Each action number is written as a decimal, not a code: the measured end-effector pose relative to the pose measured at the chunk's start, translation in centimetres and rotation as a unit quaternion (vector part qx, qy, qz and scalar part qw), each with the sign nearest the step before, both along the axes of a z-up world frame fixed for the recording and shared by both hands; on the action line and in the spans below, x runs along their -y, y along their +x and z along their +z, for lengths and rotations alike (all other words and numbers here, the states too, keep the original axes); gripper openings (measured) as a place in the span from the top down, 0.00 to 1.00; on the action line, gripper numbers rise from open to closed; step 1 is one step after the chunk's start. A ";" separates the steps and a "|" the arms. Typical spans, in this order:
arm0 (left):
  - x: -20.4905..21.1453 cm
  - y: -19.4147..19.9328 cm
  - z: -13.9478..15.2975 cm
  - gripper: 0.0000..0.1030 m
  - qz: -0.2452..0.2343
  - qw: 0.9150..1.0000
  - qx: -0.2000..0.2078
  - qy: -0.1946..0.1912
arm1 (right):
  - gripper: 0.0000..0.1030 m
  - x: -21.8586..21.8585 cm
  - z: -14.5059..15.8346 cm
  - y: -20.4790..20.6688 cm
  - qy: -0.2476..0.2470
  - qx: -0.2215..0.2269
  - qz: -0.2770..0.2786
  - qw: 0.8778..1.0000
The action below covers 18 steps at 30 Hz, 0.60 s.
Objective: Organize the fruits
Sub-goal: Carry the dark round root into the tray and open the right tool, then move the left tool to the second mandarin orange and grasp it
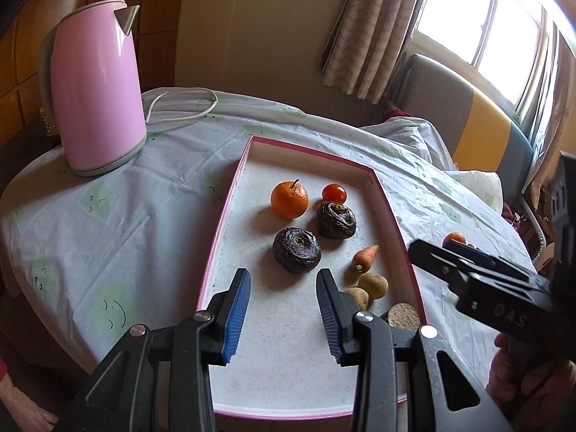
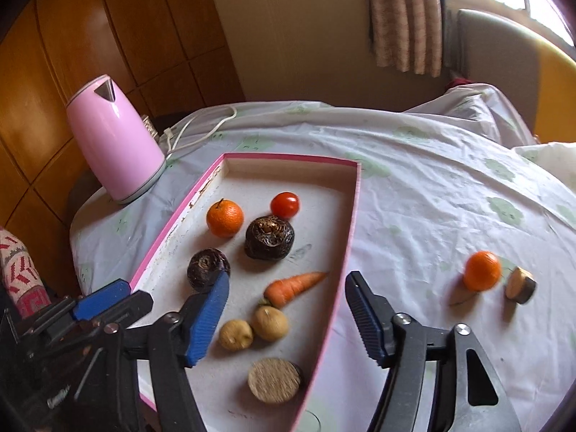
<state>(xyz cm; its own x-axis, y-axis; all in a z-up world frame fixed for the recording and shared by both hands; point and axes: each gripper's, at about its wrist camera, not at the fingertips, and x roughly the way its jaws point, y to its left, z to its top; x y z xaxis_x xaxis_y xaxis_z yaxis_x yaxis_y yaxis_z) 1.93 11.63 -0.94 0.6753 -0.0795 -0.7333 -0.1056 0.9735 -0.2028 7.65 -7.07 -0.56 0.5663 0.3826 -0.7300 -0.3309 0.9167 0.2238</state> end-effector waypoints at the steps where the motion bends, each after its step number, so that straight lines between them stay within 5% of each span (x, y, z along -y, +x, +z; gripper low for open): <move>1: 0.1 0.0 0.1 0.63 -0.002 1.000 0.001 0.000 | 0.32 0.6 0.0 -0.4 0.000 0.001 -0.010 1.000; 18: 3.9 -0.2 1.0 0.63 -0.054 0.998 0.009 0.022 | 0.27 10.6 -1.1 -4.4 -0.030 0.005 -0.142 0.989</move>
<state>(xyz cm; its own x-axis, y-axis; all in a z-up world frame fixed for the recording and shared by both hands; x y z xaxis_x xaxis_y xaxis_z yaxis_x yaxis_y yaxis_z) 1.71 7.75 0.10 0.6777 -0.1199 -0.7255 0.0032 0.9871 -0.1602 3.26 -17.66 -1.64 0.6517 0.1641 -0.7405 -0.0604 0.9844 0.1651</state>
